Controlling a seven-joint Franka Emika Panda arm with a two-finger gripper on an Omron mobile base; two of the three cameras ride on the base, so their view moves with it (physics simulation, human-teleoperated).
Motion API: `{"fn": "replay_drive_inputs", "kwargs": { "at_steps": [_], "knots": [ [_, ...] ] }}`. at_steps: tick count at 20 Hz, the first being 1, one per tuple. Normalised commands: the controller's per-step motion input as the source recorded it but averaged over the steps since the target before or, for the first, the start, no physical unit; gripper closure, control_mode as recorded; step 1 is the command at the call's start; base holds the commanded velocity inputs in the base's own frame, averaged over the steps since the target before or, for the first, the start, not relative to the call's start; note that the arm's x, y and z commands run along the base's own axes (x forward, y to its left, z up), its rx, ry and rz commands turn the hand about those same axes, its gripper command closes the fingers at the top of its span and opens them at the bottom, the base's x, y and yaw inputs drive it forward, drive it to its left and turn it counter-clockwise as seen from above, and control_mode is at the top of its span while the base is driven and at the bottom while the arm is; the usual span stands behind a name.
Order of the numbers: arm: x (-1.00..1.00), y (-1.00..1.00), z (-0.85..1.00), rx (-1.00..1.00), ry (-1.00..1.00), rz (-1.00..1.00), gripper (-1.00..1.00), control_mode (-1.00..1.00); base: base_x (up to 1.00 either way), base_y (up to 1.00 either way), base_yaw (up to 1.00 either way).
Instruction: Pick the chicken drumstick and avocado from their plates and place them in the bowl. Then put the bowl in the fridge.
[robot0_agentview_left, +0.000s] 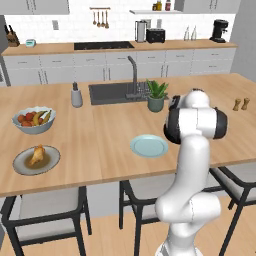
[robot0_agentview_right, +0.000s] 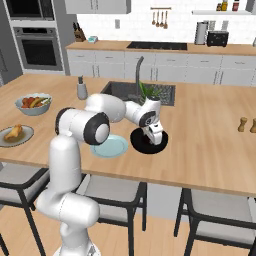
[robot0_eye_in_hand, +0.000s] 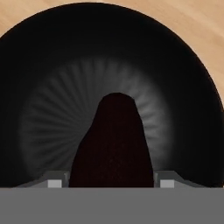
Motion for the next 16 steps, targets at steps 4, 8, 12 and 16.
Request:
{"fn": "replay_drive_inputs", "kwargs": {
  "at_steps": [4,8,12,16],
  "knots": [
    [0.31,-0.04,-0.13,0.03,0.03,0.02,-1.0,-1.0,0.0,0.0,0.0],
    [0.03,-0.02,-0.01,0.02,0.03,0.01,-1.0,-1.0,0.0,0.0,0.0],
    [-0.11,0.0,0.13,0.0,0.0,0.03,-1.0,-1.0,0.0,0.0,0.0],
    [0.0,0.05,0.05,0.01,0.0,0.06,-1.0,-1.0,0.0,0.0,0.0]
  ]
}}
